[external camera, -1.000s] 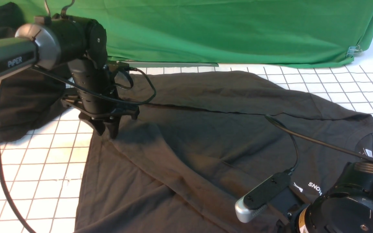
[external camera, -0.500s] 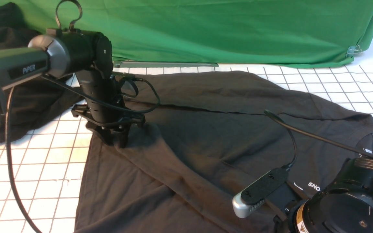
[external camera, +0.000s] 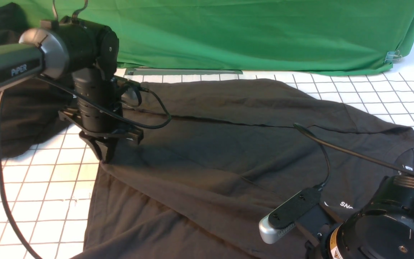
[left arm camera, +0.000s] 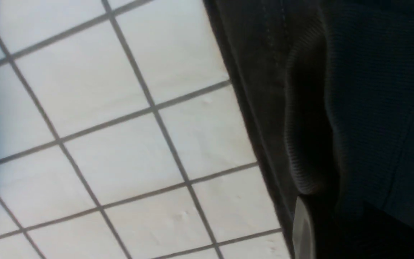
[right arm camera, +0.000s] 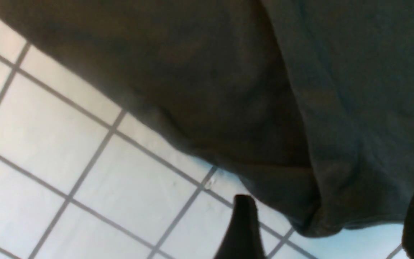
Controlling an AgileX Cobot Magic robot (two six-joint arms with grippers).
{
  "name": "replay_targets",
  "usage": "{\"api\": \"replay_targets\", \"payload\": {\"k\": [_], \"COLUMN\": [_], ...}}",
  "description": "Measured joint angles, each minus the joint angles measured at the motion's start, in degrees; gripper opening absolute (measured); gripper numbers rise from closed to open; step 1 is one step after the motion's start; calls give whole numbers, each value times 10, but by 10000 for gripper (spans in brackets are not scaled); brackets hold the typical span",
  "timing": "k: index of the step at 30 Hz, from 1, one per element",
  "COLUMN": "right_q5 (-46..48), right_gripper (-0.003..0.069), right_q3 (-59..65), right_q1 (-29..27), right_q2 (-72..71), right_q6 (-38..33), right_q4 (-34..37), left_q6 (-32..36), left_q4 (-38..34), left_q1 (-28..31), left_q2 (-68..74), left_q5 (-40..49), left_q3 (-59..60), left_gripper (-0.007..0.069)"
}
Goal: Fold a long-sleeved shirt over a white checkered tablecloth.
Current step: 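Fold the left side of the black T-shirt inward over its body, then grab the top left corner of the dark shirt with the left gripper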
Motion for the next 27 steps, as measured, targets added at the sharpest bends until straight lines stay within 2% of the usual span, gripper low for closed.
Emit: {"api": "replay_targets", "payload": {"k": [4,6,8,9,15,18,21,22,23,24,25,27], "right_q5": [13,18,19,19,-2,-8,-12,-12,-9,-5,1,15], "right_gripper": [533,533,533,533,531,498,316,303,236,135,83,46], "right_q3": [0,0,0,0,0,0,-2,-3,-4,-5,-5,-5], "right_q1": [0,0,0,0,0,0,0,0,0,0,0,0], "right_q2": [0,0,0,0,25,41,67,67,68,68,67,61], "right_q6": [0,0,0,0,-6,-13,-18,-19,-22,-25,-26,-27], "right_q4": [0,0,5,8,9,5,-11,-12,-17,-17,-14,-6], "left_q6": [1,0,-9,-25,-58,-60,-60,-60,-60,-60,-60,-60], "left_q4": [-27,-23,-11,11,46,46,46,46,46,46,44,44], "left_q1": [0,0,0,0,0,0,0,0,0,0,0,0], "left_q2": [0,0,0,0,-3,-10,-33,-35,-42,-53,-59,-67], "left_q5": [-10,-11,-13,-14,-10,-1,11,11,12,12,12,13], "left_q3": [0,0,0,0,0,0,-2,-2,-2,-2,-2,-2], "left_gripper": [63,102,153,214,427,459,454,452,438,415,388,348]}}
